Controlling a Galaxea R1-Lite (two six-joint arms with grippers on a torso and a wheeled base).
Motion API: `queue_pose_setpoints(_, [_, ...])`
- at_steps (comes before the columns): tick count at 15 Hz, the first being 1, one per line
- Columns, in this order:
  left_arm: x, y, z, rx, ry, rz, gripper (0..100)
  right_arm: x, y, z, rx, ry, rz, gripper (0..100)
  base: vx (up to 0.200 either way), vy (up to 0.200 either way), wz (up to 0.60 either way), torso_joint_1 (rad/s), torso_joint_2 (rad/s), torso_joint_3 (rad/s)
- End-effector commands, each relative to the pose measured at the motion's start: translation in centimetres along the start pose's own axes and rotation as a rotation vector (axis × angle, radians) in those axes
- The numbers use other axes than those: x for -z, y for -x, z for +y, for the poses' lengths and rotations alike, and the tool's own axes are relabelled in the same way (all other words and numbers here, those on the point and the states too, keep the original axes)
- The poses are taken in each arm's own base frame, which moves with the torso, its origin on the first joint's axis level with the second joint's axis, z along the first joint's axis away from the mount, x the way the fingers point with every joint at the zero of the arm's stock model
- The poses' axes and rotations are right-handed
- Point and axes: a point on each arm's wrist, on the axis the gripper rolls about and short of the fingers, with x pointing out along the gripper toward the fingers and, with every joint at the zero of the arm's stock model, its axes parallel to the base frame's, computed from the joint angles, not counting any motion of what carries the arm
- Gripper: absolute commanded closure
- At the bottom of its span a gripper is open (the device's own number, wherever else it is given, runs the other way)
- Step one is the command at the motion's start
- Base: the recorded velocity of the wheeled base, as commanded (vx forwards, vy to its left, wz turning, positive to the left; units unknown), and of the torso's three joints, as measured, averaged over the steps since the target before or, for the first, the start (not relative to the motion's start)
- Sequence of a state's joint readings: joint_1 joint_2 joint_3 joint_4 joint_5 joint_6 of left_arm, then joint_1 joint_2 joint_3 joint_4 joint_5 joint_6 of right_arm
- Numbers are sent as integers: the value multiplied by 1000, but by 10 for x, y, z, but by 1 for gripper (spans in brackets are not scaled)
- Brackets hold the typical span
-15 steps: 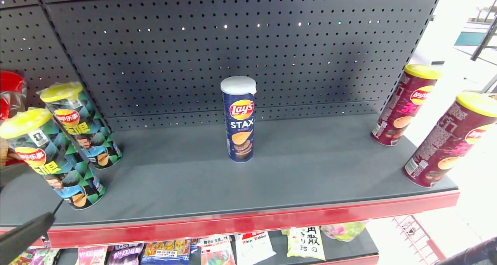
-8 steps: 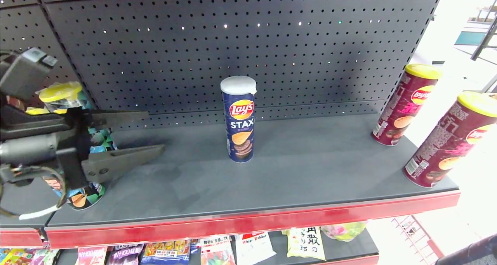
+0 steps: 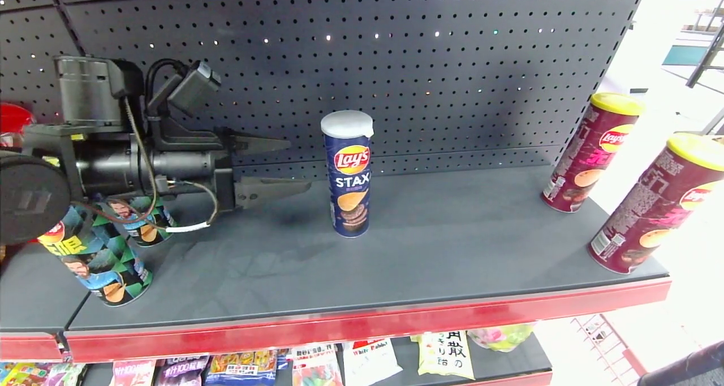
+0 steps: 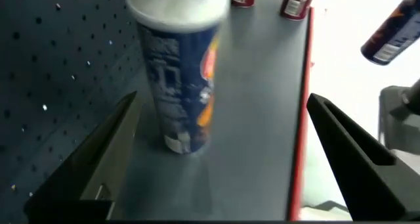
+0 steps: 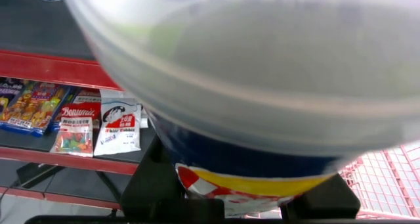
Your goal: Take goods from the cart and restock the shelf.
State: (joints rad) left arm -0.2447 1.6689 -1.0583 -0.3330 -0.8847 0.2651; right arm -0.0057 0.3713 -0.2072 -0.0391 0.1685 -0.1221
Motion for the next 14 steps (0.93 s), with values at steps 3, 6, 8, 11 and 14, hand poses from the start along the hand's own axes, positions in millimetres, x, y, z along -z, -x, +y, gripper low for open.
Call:
queue_pose_setpoints(3, [8,-32,23,36,7,9,0,0,0,0,3,1,-2,100,0,0,0,0,0,0])
queue_pose_setpoints(6, [9,-43,27,56,6,8,0,0,0,0,3,0,3,100,0,0,0,0,0,0])
queue_pose_setpoints(8, [9,-49,34,55,2,5,0,1,-1,0,2,-1,7,100,0,0,0,0,0,0])
queue_pose_setpoints(11, [9,-64,41,70,-8,-2,0,1,-1,0,2,-1,9,100,0,0,0,0,0,0])
queue_pose_setpoints(14, [8,-77,42,93,-10,-7,0,1,-1,0,2,-2,10,100,0,0,0,0,0,0])
